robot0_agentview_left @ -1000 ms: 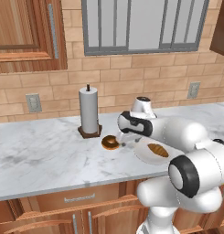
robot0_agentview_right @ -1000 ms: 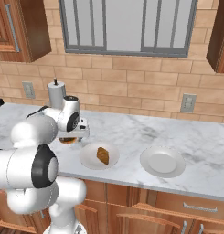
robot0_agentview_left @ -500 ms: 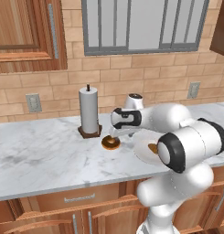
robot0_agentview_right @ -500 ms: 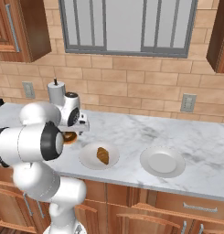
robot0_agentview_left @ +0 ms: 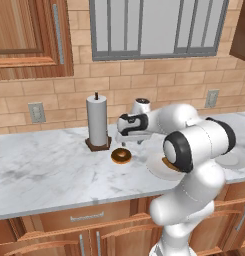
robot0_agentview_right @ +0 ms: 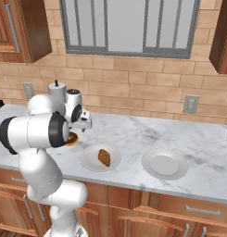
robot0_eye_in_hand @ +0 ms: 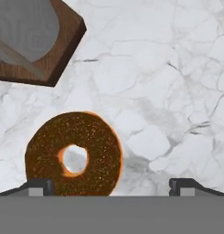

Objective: Place the pastries on the plates.

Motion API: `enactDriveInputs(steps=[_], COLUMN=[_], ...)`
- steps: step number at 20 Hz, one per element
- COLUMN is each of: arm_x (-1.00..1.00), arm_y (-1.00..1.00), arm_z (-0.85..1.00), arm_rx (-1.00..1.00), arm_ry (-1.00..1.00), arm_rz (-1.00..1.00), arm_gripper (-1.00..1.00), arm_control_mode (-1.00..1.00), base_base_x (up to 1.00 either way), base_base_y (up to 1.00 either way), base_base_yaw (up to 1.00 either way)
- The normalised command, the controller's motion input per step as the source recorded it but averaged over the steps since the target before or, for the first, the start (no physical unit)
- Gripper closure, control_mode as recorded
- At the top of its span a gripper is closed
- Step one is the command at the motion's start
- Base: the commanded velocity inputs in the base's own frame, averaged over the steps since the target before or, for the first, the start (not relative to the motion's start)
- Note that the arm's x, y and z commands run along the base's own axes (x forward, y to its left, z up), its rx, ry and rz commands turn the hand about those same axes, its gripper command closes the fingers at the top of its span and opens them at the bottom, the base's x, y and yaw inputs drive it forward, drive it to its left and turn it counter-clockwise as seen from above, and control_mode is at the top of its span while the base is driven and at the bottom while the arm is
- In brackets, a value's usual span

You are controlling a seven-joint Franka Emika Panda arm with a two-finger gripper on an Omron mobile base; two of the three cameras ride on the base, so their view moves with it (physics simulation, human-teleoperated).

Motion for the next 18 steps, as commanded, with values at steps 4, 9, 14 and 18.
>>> enactDriveInputs(steps=[4, 9, 14, 18], arm_x=[0.01, -0.01, 0.00, 0.00], arm_y=[0.00, 0.00, 0.00, 0.00], arm_z=[-0.07, -0.28, -0.29, -0.26], arm_rx=[0.00, 0.00, 0.00, 0.00], arm_ry=[-0.02, 0.00, -0.01, -0.03], arm_rz=[-0.08, -0.05, -0.01, 0.00], arm_gripper=[-1.00, -1.00, -1.00, -1.00], arm_control_mode=[-1.00, -1.00, -1.00, -1.00], base_base_x=[0.00, 0.00, 0.00, 0.00], base_base_y=[0.00, 0.00, 0.00, 0.00], base_base_yaw=[0.00, 0.00, 0.00, 0.00])
